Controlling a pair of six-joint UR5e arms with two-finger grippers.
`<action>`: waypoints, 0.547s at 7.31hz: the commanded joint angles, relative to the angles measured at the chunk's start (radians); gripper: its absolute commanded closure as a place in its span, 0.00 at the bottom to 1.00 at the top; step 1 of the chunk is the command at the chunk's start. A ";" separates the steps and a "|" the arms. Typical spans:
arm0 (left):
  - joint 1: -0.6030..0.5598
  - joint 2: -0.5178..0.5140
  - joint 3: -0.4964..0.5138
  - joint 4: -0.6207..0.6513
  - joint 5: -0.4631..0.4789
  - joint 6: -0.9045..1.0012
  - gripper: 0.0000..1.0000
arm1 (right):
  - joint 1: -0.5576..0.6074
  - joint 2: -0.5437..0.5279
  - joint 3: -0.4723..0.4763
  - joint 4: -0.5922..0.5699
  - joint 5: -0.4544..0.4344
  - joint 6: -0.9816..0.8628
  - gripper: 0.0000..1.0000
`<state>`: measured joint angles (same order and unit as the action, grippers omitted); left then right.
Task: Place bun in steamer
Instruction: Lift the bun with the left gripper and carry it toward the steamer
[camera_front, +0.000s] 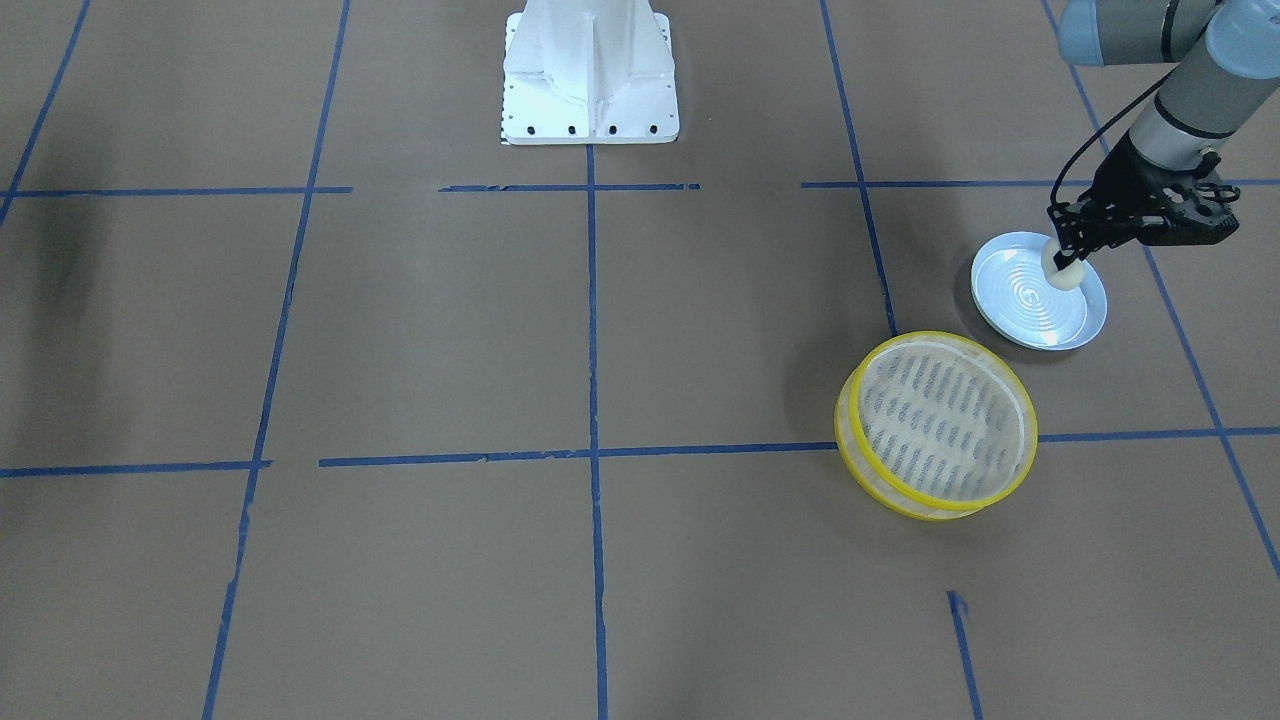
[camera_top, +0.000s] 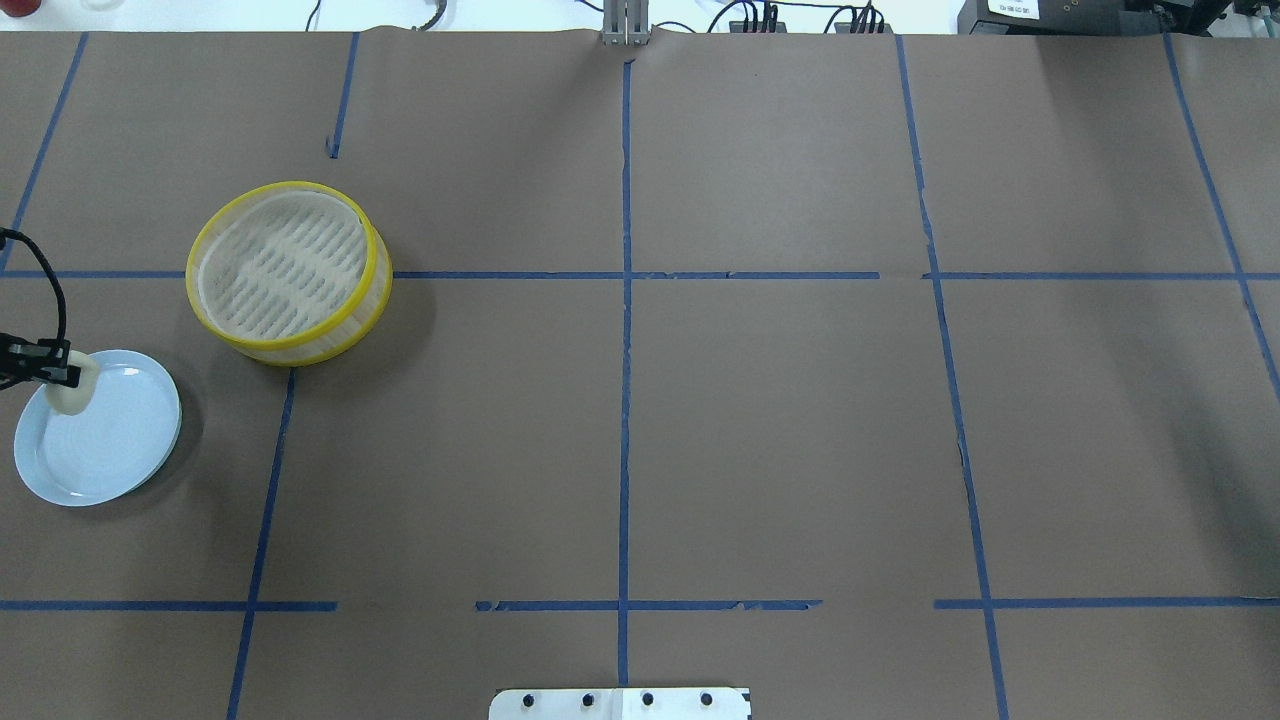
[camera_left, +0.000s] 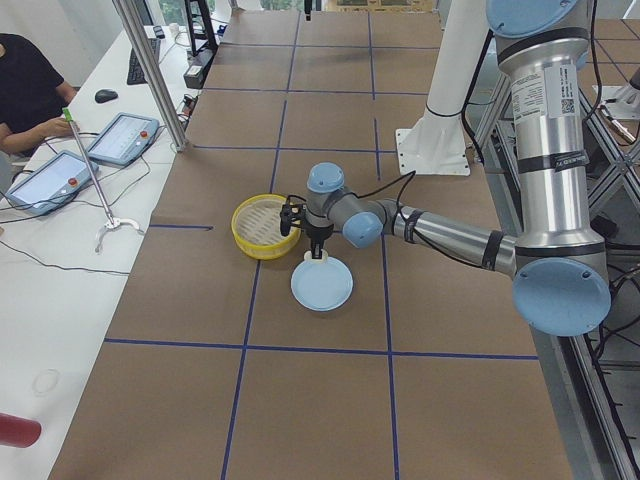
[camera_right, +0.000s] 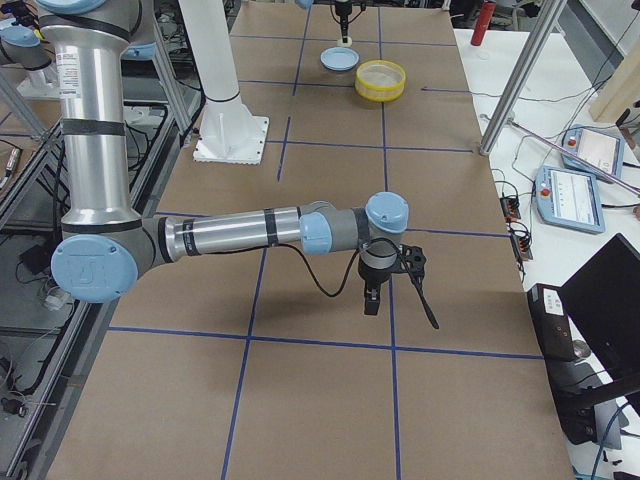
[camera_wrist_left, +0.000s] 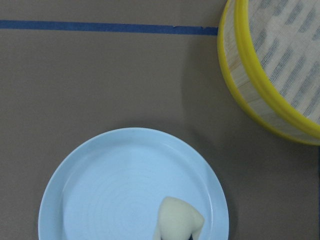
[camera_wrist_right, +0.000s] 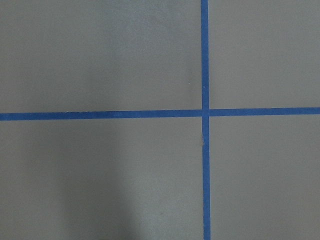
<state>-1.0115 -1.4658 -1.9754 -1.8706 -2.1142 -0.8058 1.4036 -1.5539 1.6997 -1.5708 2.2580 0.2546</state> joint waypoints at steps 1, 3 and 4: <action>-0.106 -0.300 -0.016 0.434 0.006 0.159 0.88 | 0.000 0.000 0.000 0.000 0.000 0.000 0.00; -0.113 -0.470 0.054 0.562 0.008 0.194 0.88 | 0.000 0.000 0.000 0.000 0.000 0.000 0.00; -0.105 -0.534 0.132 0.559 0.000 0.186 0.88 | 0.000 0.000 0.000 0.000 0.000 0.000 0.00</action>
<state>-1.1199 -1.9130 -1.9206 -1.3360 -2.1073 -0.6217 1.4036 -1.5539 1.6996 -1.5708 2.2580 0.2546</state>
